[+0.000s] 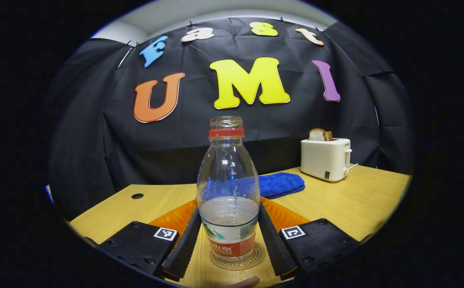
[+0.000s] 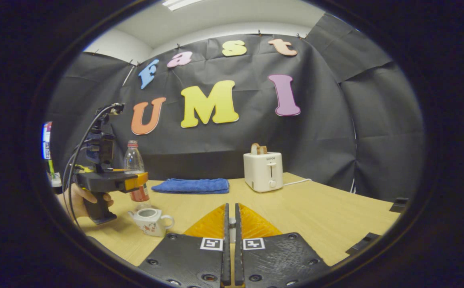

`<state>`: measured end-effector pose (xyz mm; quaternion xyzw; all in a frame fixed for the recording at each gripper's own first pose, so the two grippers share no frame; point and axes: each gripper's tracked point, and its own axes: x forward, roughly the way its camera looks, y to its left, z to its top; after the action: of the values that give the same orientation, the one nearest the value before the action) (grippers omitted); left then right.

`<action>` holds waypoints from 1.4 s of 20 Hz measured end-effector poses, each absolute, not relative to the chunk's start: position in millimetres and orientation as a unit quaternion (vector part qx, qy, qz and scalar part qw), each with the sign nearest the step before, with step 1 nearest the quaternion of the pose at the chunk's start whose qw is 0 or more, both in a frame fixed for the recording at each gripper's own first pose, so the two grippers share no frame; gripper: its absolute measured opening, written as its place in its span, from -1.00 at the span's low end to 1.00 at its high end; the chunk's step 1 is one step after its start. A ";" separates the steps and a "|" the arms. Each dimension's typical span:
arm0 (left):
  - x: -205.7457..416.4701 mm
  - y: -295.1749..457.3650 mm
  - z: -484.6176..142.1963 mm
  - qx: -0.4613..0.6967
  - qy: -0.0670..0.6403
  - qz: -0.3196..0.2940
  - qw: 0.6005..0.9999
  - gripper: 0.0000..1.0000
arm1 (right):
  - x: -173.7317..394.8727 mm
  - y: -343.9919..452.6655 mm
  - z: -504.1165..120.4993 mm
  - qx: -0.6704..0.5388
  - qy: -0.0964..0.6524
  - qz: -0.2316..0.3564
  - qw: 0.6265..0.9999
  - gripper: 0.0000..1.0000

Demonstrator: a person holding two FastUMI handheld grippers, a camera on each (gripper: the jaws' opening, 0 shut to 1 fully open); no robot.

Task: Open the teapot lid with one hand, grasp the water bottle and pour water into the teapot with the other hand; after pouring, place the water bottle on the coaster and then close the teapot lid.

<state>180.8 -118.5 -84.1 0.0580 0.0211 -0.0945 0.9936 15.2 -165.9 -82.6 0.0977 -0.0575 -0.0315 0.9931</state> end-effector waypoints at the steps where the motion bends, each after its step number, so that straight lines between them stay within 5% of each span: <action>1: 181.7 -119.1 -88.0 0.052 0.027 -0.097 0.994 0.58 | 17.1 -166.1 -85.1 0.100 -0.053 -0.032 0.993 -0.93; 16: 183.7 -122.4 -119.0 0.048 0.081 -0.120 0.988 0.64 | 24.2 -161.3 -101.5 0.111 -0.020 -0.020 0.993 -0.94; 28: 168.5 -119.8 -121.0 0.039 0.092 -0.127 0.987 0.91 | 24.1 -159.9 -102.1 0.111 -0.019 -0.026 0.993 -0.93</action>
<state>168.5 -119.8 -121.0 0.0386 0.0919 -0.1270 0.9869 24.1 -159.9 -102.1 0.1109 -0.0185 -0.0263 0.9933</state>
